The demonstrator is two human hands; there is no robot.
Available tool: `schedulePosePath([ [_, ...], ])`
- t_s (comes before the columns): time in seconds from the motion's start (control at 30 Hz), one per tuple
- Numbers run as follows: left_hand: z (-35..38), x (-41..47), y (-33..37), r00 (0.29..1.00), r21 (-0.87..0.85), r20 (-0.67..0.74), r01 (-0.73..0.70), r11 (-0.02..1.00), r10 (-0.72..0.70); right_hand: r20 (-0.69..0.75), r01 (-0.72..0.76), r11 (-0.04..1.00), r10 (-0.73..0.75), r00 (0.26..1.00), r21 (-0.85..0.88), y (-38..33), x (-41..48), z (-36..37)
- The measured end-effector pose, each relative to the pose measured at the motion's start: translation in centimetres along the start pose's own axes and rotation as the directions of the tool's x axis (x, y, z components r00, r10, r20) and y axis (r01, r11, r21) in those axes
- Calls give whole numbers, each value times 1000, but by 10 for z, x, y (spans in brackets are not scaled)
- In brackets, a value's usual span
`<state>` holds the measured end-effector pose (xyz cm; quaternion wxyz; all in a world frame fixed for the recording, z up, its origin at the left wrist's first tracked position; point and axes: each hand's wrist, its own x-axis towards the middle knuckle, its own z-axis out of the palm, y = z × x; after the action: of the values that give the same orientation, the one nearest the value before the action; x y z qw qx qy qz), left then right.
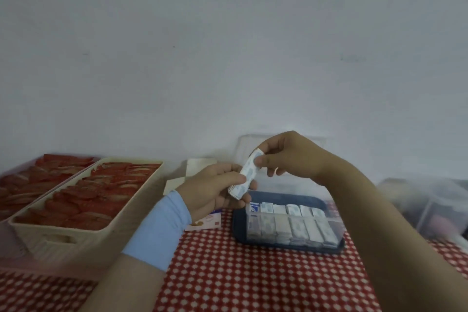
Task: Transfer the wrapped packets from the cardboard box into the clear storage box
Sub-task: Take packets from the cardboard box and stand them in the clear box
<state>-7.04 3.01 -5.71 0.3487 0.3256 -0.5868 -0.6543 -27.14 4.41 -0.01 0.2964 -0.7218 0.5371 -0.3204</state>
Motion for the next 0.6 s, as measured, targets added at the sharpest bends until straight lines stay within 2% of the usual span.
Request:
schedulePosePath([
  [0.17,20,14,-2,998,-6,29,59,998,-59,33,-109,993,111,993,-53,9,-12,-21],
  [0.23,24,17,-3,995,54,39,92,994,-94,21,-123,990,125,992,-69,13,-13,-27],
  [0.3,23,17,-2,991,202,-5,130,971,-131,-35,-134,986,131,991,-100,19,-10,-31],
  [0.37,17,16,2,990,490,-113,129,862,-84,-83,-146,974,133,988,-174,27,-2,-30],
  [0.43,11,15,6,982,735,-185,108,670,44,-73,-154,954,140,988,-259,35,7,-24],
  [0.5,11,15,7,965,843,-195,73,533,176,-30,-161,934,160,987,-319,42,14,-17],
  [0.6,22,19,3,953,885,-121,-23,466,279,-29,-172,897,176,984,-408,47,17,-19],
])
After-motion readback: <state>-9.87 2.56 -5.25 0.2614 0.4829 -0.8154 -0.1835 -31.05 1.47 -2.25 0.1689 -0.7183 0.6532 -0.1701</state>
